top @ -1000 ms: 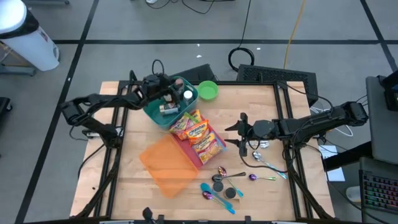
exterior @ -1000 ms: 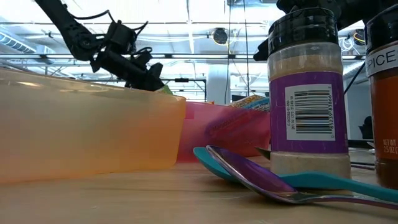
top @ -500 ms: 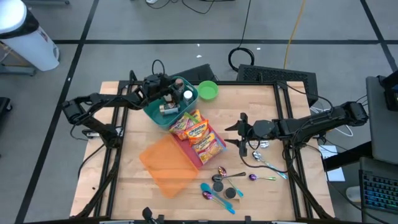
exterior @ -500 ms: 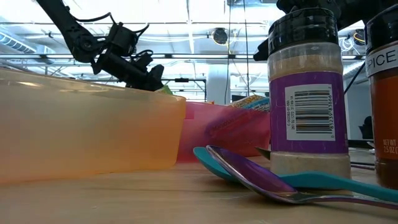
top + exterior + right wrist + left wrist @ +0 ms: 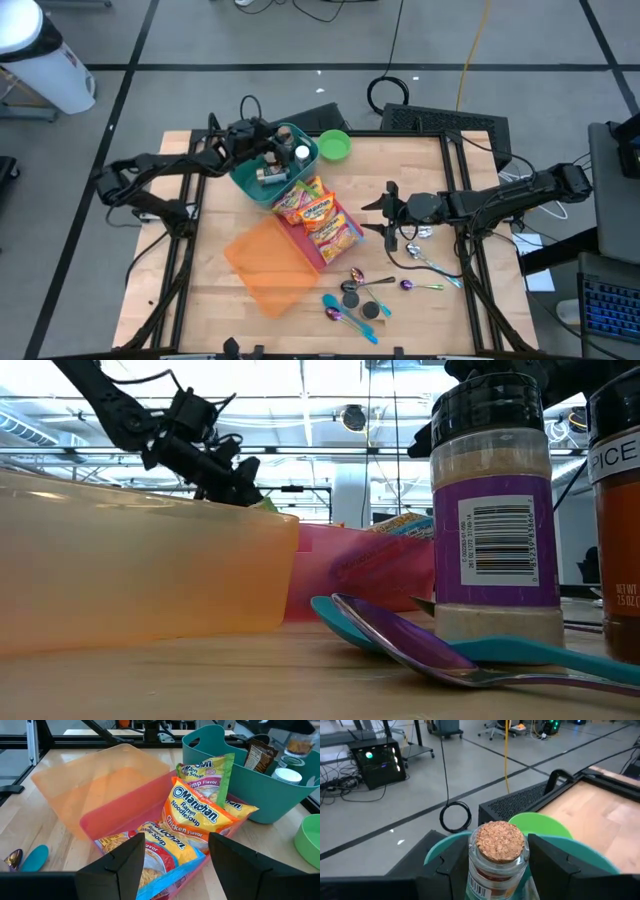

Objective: Pick & Place Food Item
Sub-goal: Put the brown seasoning bottle into the green bin

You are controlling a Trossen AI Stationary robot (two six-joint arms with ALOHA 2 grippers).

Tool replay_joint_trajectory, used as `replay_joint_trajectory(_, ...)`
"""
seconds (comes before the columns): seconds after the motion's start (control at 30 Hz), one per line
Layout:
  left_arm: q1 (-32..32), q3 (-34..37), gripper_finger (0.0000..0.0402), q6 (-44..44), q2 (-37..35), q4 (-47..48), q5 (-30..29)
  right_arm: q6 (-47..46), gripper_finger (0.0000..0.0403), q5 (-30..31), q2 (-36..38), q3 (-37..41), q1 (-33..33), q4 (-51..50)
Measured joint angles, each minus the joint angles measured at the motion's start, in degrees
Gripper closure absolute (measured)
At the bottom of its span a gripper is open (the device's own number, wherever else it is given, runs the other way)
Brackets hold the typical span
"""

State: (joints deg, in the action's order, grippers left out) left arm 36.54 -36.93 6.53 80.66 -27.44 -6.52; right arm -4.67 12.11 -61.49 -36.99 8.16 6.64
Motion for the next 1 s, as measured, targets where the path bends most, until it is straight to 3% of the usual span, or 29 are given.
replay_joint_trajectory(0.17,-0.3,0.0,0.023,-1.5,-2.1,3.8,-0.1,0.3,0.0193,0.0,0.0,0.0,0.0,0.0)
replay_joint_trajectory(1.0,-0.1,0.0,0.023,-1.8,-0.4,1.5,-1.3,0.4,0.0193,0.0,0.0,0.0,0.0,0.9)
